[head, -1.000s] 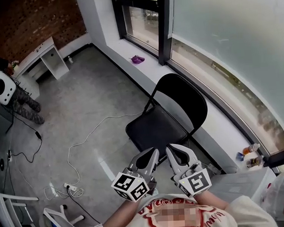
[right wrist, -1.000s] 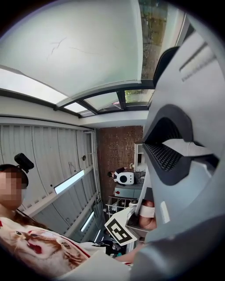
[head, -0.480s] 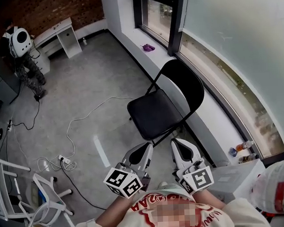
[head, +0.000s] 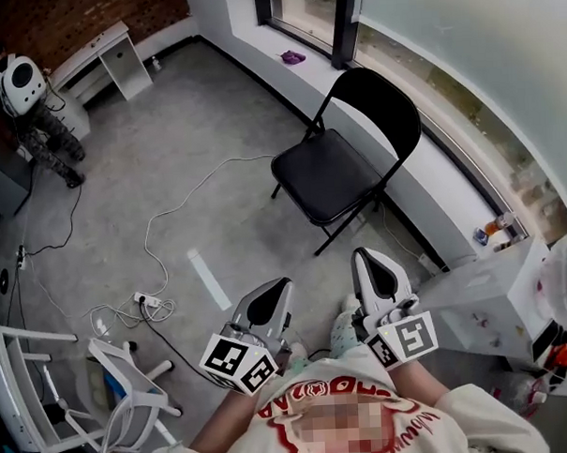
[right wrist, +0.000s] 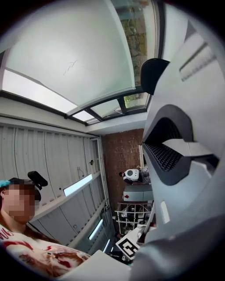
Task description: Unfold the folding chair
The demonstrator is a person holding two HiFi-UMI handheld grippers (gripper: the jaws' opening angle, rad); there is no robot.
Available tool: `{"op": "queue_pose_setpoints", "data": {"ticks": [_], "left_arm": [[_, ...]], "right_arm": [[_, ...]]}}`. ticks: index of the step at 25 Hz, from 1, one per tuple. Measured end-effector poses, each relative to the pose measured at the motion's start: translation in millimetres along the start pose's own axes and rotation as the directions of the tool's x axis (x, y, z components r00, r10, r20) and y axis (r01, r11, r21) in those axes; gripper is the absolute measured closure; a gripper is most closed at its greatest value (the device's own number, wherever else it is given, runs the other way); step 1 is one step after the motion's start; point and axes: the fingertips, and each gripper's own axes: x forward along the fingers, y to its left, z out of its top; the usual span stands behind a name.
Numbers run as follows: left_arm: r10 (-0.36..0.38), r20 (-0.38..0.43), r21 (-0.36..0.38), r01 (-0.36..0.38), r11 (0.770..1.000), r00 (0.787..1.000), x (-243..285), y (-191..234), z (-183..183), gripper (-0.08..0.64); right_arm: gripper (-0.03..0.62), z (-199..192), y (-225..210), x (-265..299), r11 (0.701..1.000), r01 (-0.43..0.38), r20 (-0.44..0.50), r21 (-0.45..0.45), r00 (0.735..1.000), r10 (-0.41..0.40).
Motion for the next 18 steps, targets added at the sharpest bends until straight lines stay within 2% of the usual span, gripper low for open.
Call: {"op": "queue_pose_setpoints", "data": {"ticks": [2, 6, 10, 15, 18], "left_arm": [[-0.021, 0.001, -0.018, 0.021, 1.0, 1.0, -11, -2, -4, 0.555], [-0.063, 0.014, -0.013, 0.063, 0.998, 0.998, -11, -7, 7, 0.555], [-0.104, 0.021, 0.005, 0.103, 0.995, 0.994, -12, -20, 10, 0.555], [-0.162, 0.018, 0.019, 0.161, 0.987, 0.987, -5, -57, 4, 0.555], [-0.183, 0.022, 0.012, 0.183, 0.983, 0.983, 2, -89, -3, 0.555]], "right_arm": [[0.568, -5, 18, -14, 1.0, -0.018, -0.028, -0.017, 0.999, 0.017], [0.568, -7, 30, -22, 1.0, 0.01, -0.037, -0.007, 0.999, -0.01], [0.568, -6, 38, -31, 0.998, -0.002, -0.042, -0.06, 0.999, -0.001], [0.568, 12, 28, -48, 0.999, 0.041, 0.004, -0.019, 0.999, -0.041], [0.568, 27, 21, -77, 0.997, 0.051, 0.017, -0.058, 0.999, -0.05]]}}
